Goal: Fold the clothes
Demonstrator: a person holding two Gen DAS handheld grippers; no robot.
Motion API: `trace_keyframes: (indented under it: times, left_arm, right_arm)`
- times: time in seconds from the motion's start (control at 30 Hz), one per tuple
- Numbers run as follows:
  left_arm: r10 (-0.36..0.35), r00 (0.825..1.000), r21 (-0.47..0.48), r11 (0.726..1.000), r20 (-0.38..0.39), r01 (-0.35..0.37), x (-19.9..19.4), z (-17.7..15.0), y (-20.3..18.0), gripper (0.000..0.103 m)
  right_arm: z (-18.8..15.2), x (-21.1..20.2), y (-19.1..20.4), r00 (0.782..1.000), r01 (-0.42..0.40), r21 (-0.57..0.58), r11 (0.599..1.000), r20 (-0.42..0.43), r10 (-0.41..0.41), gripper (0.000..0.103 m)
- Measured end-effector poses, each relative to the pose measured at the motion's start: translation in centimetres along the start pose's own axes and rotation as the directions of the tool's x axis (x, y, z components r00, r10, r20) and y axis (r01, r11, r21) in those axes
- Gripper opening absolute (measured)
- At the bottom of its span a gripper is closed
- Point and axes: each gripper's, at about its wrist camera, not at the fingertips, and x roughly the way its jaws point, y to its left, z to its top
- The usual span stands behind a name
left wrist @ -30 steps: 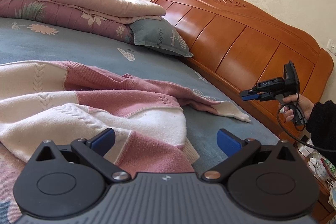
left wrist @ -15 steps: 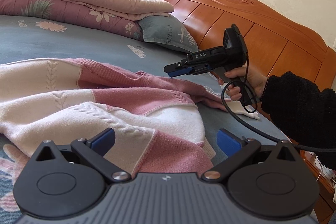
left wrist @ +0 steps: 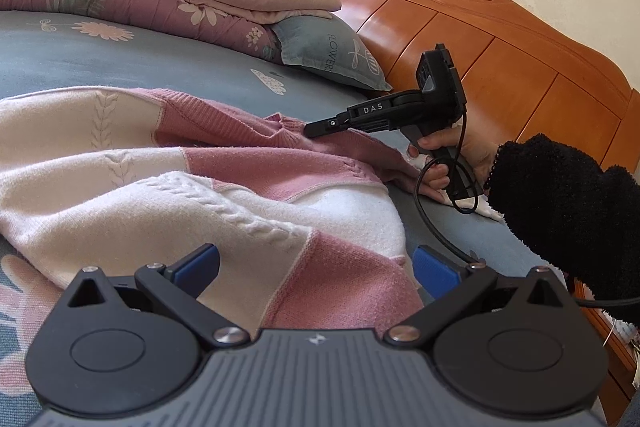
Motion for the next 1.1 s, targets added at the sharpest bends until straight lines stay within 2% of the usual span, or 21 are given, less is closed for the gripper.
trace_keyframes:
  times: [0.13, 0.23, 0.33, 0.43, 0.57, 0.7, 0.77, 0.87, 1.0, 1.1]
  left_arm:
    - [0.0, 1.0, 0.003, 1.0, 0.003, 0.0, 0.1, -0.1, 0.0, 0.102]
    - [0.004, 1.0, -0.003, 1.0, 0.006, -0.004, 0.0, -0.1, 0.2, 0.102]
    - [0.007, 1.0, -0.007, 1.0, 0.009, -0.007, 0.0, -0.1, 0.4, 0.102]
    - [0.014, 1.0, -0.006, 1.0, 0.008, -0.014, 0.0, -0.1, 0.5, 0.102]
    - [0.016, 1.0, -0.013, 1.0, 0.006, -0.016, -0.1, -0.1, 0.8, 0.102]
    - [0.023, 1.0, -0.013, 1.0, 0.002, -0.023, -0.1, -0.1, 1.0, 0.102]
    - [0.021, 1.0, -0.014, 1.0, 0.003, -0.021, -0.2, -0.1, 1.0, 0.102]
    - [0.014, 1.0, -0.008, 1.0, 0.012, -0.014, -0.3, 0.0, 0.7, 0.102]
    - [0.007, 1.0, -0.006, 1.0, 0.011, -0.007, -0.1, -0.1, 0.3, 0.102]
    - [0.008, 1.0, 0.008, 1.0, 0.005, -0.008, 0.1, -0.2, 0.0, 0.102]
  right_arm:
    - [1.3, -1.4, 0.7, 0.995, 0.033, -0.039, 0.999, 0.095, -0.029, 0.013]
    - [2.3, -1.7, 0.8, 0.981, 0.086, -0.054, 0.995, 0.178, -0.075, 0.013]
    - [3.4, -0.5, 0.5, 0.968, 0.134, -0.047, 0.99, 0.222, -0.12, 0.013]
    - [4.3, 1.8, 0.0, 0.958, 0.178, -0.032, 0.984, 0.234, -0.166, 0.013]
    - [5.0, 5.2, -1.1, 0.954, 0.229, -0.015, 0.973, 0.202, -0.221, 0.013]
    - [4.6, 6.6, -1.5, 0.947, 0.271, 0.006, 0.962, 0.176, -0.268, 0.025]
    - [4.2, 5.3, -1.1, 0.943, 0.256, 0.025, 0.966, 0.215, -0.255, 0.027]
    - [3.0, 1.1, -0.3, 0.934, 0.206, 0.052, 0.977, 0.288, -0.212, 0.029]
    - [0.4, -3.4, -0.4, 0.937, 0.174, 0.095, 0.98, 0.291, -0.195, 0.03]
    - [-2.6, -6.1, -1.9, 0.943, 0.157, 0.222, 0.962, 0.257, -0.213, 0.03]
